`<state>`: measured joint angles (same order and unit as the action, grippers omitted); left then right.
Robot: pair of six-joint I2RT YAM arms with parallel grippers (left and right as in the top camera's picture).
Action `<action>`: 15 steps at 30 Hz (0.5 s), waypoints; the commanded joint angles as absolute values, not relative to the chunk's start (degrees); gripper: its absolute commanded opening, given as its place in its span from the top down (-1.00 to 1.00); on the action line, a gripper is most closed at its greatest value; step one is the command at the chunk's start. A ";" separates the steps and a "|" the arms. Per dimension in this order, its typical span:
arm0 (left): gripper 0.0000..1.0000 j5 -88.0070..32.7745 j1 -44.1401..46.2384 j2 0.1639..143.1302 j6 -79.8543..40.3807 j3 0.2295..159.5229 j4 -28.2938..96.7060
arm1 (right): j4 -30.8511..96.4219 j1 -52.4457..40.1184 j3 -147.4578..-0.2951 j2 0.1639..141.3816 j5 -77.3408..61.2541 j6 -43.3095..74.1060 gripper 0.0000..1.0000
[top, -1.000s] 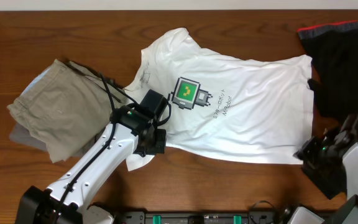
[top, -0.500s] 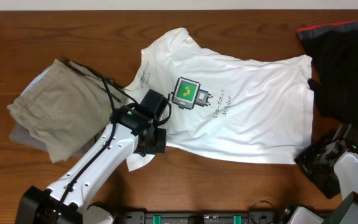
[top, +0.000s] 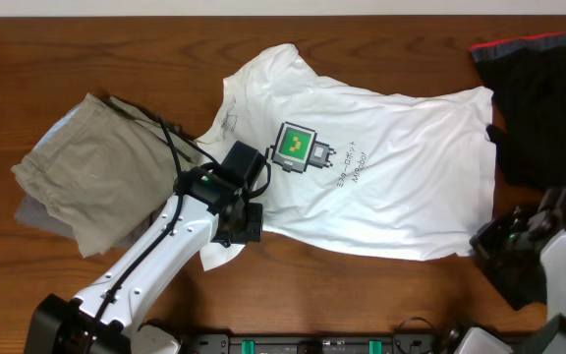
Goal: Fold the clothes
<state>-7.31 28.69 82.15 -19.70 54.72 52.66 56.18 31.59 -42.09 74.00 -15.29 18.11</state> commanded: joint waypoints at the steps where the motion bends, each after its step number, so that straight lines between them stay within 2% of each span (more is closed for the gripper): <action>1: 0.88 -6.42 28.73 82.35 -20.23 54.48 52.62 | 59.02 32.34 -47.16 71.48 -15.49 13.54 0.97; 15: 0.87 -6.42 28.73 82.35 -20.23 54.48 52.36 | 56.60 32.56 -47.99 70.41 -12.05 16.75 0.97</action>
